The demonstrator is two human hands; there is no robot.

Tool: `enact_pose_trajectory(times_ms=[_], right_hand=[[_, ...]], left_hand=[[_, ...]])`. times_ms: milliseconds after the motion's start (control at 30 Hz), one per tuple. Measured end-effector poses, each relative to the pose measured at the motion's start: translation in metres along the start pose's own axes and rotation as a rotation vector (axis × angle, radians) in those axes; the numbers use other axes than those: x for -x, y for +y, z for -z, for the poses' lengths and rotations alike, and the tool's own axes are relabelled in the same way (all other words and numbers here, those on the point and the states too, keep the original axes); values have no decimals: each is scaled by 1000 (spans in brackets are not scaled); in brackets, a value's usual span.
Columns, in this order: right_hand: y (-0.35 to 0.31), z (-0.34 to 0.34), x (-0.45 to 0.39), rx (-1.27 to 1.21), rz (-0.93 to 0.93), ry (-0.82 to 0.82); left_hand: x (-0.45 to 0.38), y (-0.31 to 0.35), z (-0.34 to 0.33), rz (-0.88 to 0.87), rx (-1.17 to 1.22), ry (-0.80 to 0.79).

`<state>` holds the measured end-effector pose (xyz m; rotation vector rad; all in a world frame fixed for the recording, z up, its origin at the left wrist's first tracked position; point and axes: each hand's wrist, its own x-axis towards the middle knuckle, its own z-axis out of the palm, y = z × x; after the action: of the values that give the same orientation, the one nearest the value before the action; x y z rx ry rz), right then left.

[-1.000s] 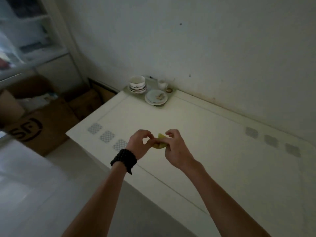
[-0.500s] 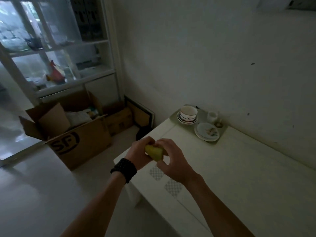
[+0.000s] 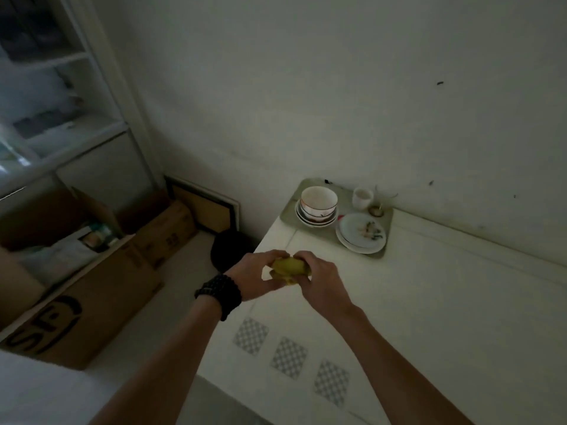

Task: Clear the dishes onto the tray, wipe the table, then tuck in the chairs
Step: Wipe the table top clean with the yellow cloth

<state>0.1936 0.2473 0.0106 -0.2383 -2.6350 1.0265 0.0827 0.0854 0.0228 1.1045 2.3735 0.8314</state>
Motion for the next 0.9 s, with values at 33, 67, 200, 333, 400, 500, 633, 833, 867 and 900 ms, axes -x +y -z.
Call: enact_pose_trajectory(times_ms=[33, 67, 200, 333, 400, 500, 633, 833, 867, 900], right_hand=[[7, -7, -13, 6, 0, 11], [12, -14, -24, 12, 2, 10], [38, -47, -70, 69, -21, 45], [69, -83, -104, 208, -104, 60], [91, -107, -123, 220, -131, 52], [122, -134, -149, 322, -91, 72], [155, -170, -175, 524, -115, 90], [170, -202, -179, 467, -311, 40], [169, -201, -175, 451, -318, 32], [167, -199, -172, 434, -320, 29]], left_hand=[[-17, -9, 2, -6, -20, 13], [-31, -16, 3, -12, -44, 30], [-88, -51, 10, -38, -118, 50], [-141, -90, -1, -166, -229, 23], [-171, -121, -17, -269, -310, 43], [-207, -162, -36, -376, -372, 108], [-244, -210, -55, -449, -454, 167], [-266, -236, -76, -361, -433, -4], [-267, -235, -75, -365, -424, 5], [-267, -233, -73, -362, -424, 3]])
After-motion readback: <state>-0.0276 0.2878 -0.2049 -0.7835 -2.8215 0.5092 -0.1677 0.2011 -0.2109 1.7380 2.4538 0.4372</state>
